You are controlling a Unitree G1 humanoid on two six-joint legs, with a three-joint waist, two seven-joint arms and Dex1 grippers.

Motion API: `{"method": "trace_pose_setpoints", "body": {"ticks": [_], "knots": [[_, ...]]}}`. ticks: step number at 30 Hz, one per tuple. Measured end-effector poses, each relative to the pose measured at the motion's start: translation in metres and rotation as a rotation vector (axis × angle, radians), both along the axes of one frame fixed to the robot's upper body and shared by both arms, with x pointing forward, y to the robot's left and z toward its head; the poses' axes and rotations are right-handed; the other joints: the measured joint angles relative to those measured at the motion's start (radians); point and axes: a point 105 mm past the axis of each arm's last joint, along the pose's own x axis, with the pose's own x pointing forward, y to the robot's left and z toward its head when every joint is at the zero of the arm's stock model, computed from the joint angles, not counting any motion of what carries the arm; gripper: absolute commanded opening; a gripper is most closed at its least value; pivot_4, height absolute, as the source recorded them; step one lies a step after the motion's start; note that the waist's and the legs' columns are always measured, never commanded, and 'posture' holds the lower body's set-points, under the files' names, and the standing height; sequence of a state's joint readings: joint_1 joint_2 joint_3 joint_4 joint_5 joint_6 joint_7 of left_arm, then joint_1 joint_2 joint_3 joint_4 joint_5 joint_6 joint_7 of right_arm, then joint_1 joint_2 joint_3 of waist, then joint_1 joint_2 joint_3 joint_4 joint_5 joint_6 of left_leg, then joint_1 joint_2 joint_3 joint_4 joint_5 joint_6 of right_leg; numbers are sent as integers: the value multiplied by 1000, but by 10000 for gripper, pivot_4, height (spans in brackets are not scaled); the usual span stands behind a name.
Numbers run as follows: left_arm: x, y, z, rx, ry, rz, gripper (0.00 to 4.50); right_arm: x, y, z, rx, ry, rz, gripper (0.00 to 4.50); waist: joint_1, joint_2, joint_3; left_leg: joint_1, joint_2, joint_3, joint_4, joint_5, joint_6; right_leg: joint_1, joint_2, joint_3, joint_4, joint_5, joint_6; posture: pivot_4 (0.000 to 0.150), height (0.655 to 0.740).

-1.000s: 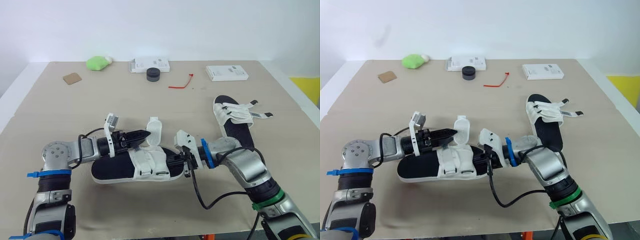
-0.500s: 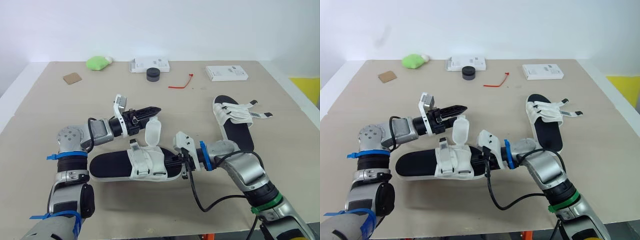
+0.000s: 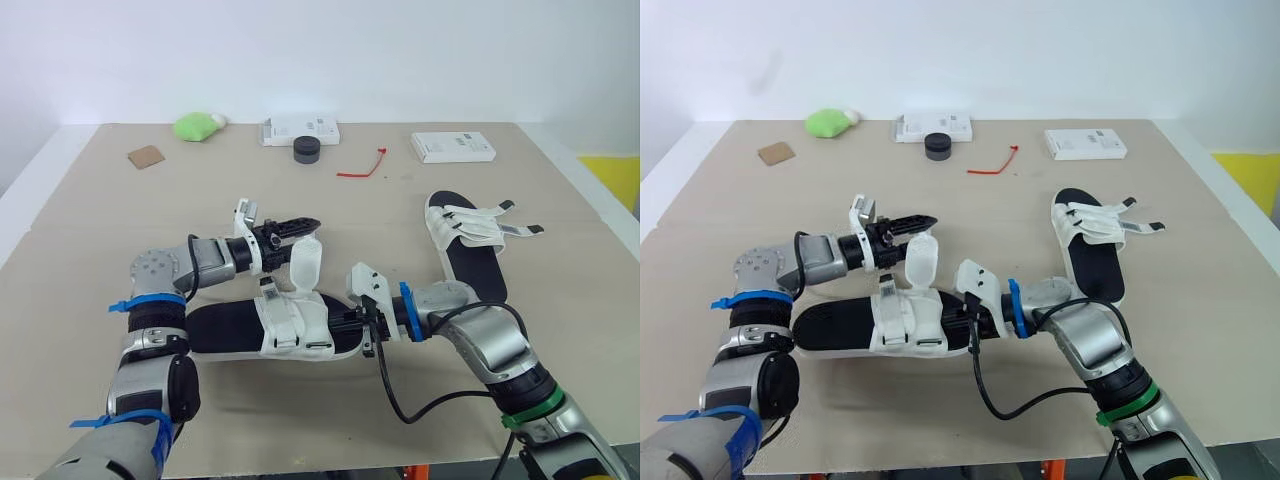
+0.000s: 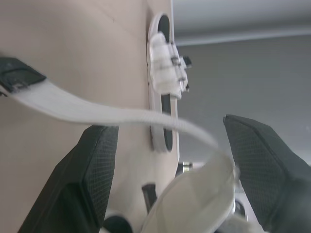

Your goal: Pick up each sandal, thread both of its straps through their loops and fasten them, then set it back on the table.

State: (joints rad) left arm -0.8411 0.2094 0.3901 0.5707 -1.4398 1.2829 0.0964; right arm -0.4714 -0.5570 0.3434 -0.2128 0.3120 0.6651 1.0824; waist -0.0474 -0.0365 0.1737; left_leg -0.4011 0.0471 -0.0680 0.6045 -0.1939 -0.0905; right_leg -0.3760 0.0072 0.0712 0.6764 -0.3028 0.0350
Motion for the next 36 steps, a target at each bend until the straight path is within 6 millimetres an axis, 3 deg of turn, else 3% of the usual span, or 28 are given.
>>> {"method": "trace_pose_setpoints", "body": {"ticks": [4,10,13,16,18,19,25,27,31,36], "knots": [[11,4,-6,2,37,82,35283,-1,1,-1,2,3,-1,0,0,0,0,0,0,0,0,0,0,0,0,0,0,0,0,1500,7400],[16,3,0,-15,30,97,35283,-2,1,-1,4,-2,-6,0,0,0,0,0,0,0,0,0,-1,0,0,0,0,0,0,1500,7400],[13,0,-1,-9,33,73,27939,-1,1,-1,3,-3,-7,0,0,0,0,0,0,0,0,0,-1,0,0,0,0,0,0,1500,7400],[13,0,-2,-6,33,71,11712,-1,1,-1,3,-3,-7,0,0,0,0,0,0,-1,0,1,-1,0,0,0,1,0,0,1500,7400],[13,0,-2,-8,31,71,2670,-1,1,-1,4,-4,-7,0,0,0,0,0,0,-1,0,1,-1,0,0,0,1,0,0,1500,7400],[13,0,-2,-10,29,71,509,-1,1,-1,4,-4,-7,0,0,0,0,0,0,-1,0,1,-1,0,0,0,1,0,0,1500,7400],[13,0,1,-34,18,78,509,-1,2,-1,4,-5,-6,0,0,0,0,0,0,-1,0,1,-1,0,1,0,1,0,0,1500,7400],[11,-3,12,-51,-46,66,509,-1,2,-1,4,-6,-5,0,0,0,0,0,0,-1,0,1,-1,0,1,0,1,0,0,1500,7400],[-13,-16,50,-54,-312,-47,509,-1,3,-1,8,-10,-3,0,-1,1,1,0,0,-1,-1,3,-5,-1,1,0,1,0,0,1500,7400],[-48,-14,55,45,-577,-168,509,-2,4,-1,8,-12,1,0,-2,2,2,0,1,-1,-2,4,-7,-1,1,0,3,0,-1,1500,7400]]}}
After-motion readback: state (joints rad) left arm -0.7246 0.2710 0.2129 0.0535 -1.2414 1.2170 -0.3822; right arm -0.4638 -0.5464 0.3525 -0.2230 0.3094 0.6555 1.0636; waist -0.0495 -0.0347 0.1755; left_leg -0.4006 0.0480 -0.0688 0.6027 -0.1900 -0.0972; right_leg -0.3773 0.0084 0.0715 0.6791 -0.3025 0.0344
